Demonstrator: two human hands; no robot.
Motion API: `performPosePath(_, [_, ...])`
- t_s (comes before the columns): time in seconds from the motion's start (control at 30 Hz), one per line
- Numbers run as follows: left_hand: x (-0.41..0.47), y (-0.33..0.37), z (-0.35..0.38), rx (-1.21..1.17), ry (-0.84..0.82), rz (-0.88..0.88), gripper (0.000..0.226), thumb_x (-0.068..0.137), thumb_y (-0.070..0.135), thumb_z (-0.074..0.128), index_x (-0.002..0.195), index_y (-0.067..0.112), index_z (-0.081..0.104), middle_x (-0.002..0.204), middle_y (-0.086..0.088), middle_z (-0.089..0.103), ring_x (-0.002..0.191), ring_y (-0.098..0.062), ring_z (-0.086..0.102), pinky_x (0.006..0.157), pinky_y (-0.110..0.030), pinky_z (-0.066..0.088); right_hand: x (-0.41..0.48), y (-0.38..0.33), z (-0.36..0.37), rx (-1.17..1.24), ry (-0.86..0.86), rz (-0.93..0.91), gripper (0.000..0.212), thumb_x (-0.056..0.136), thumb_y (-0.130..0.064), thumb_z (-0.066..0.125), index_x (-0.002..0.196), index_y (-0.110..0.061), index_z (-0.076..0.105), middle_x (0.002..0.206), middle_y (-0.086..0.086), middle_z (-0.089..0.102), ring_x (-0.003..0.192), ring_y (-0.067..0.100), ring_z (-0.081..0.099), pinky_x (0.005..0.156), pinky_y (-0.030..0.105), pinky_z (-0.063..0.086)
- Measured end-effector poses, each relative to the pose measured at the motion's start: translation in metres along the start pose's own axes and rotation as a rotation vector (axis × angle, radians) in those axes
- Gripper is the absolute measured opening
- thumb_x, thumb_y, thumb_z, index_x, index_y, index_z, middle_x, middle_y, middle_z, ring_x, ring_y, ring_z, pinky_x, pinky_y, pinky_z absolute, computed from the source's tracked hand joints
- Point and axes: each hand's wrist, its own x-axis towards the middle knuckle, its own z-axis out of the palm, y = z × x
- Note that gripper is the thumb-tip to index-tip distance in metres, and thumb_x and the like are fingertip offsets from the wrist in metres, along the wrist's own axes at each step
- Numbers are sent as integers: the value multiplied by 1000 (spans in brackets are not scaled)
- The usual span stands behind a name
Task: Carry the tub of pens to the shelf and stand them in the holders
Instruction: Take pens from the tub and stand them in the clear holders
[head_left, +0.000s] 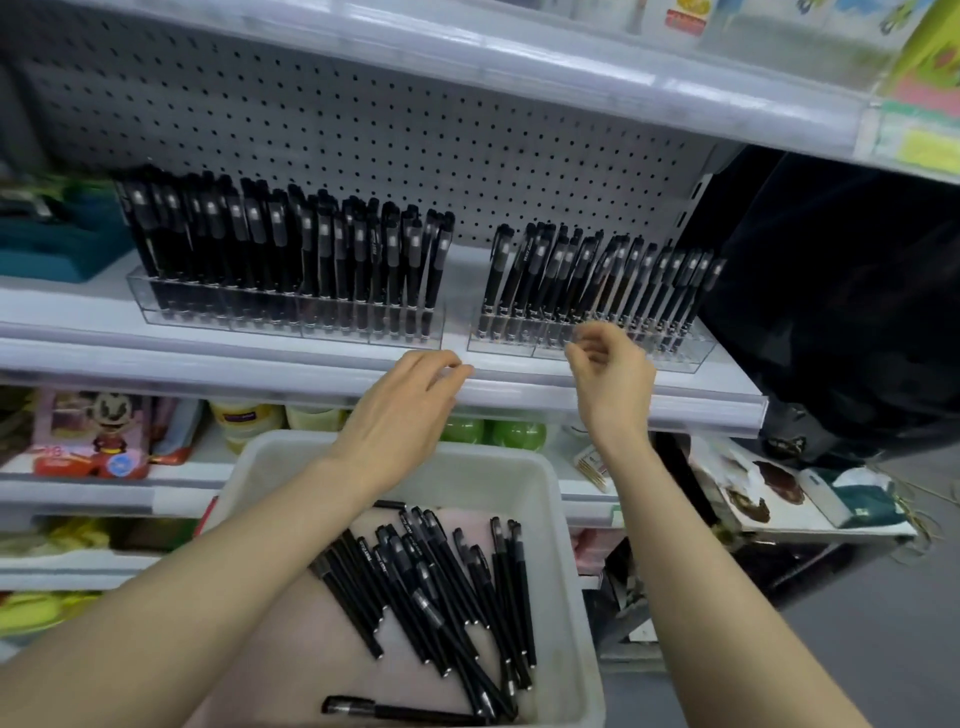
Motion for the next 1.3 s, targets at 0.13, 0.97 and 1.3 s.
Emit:
performPosePath(0.13, [-48,-13,7,-5,-6,-54,47,80,6,75,126,5,63,123,-12,62,112,-29,57,90,-40,52,-55,7,23,-8,-109,13,12,91,-10,66,101,-15,70,85,-8,67,76,0,59,71,5,44])
performPosePath(0.97, [-93,-31,32,27,-104,-128,55,83,4,68,136,0,52,126,-17,58,117,-34,49,110,-46,34,-139,30,85,-331,-782,156,17,90,-30,68,95,-14,70,89,-1,66,87,16,60,77,24,43])
performPosePath(1.3, [-65,-21,11,42,-220,-66,42,75,3,77,116,11,69,113,-7,67,100,-26,61,81,-39,57,-86,12,36,-77,-603,95,14,90,-29,66,95,-16,69,85,3,70,81,21,65,81,43,56])
